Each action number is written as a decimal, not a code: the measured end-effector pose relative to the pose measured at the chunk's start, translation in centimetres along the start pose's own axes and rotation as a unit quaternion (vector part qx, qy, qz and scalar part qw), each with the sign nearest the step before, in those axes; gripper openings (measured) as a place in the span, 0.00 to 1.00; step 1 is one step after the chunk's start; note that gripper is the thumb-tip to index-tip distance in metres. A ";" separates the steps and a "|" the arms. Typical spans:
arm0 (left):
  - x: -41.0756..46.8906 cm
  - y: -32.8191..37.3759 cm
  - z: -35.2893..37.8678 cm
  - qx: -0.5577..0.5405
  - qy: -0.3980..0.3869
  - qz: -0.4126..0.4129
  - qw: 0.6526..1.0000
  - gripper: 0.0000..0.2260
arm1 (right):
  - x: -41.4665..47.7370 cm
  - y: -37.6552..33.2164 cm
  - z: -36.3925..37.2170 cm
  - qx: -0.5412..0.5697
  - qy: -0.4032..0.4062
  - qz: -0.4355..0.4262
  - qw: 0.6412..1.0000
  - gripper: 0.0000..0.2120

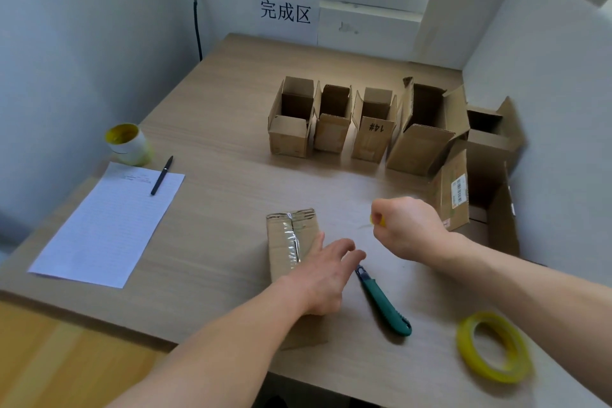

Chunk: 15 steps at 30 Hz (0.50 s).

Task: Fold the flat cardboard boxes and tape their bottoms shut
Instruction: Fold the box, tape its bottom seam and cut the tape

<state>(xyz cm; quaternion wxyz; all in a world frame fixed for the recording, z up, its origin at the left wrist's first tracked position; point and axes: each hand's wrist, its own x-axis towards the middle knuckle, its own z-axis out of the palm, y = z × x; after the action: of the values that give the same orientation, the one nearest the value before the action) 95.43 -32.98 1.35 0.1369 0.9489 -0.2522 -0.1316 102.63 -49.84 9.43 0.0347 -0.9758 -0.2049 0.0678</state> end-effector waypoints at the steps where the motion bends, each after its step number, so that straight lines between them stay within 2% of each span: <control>1: 0.1 0.0 0.0 0.003 -0.016 0.011 1.000 0.33 | -0.1 -0.2 -0.2 0.006 0.002 0.005 1.000 0.02; 4: -0.1 -0.1 0.0 0.011 -0.045 0.046 0.998 0.30 | -0.3 -0.9 -0.8 0.024 0.010 0.024 0.999 0.02; 5: -0.2 -0.2 0.4 0.004 -0.031 0.054 0.998 0.29 | -0.4 -1.1 -1.0 0.028 0.013 0.028 0.999 0.01; 7: -0.4 0.3 1.3 0.023 0.053 0.052 0.997 0.27 | -0.6 -1.4 -1.3 0.037 0.017 0.035 0.999 0.01; 9: -1.1 1.5 0.9 0.064 0.108 -0.062 0.990 0.36 | -0.7 -1.5 -1.4 0.043 0.020 0.043 0.998 0.01; 12: -2.1 2.4 1.0 0.042 0.046 -0.261 0.963 0.42 | -0.8 -1.4 -1.3 0.045 0.014 0.058 0.997 0.01; 15: -3.2 1.9 1.6 0.001 0.033 -0.313 0.949 0.40 | -0.6 -1.5 -1.2 0.051 0.014 0.068 0.996 0.02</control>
<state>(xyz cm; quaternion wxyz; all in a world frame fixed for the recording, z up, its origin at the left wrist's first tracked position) 91.38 -33.23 1.08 0.0963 0.9840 0.0623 -0.1364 101.62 -48.78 10.79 0.0824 -0.9853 -0.1335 0.0670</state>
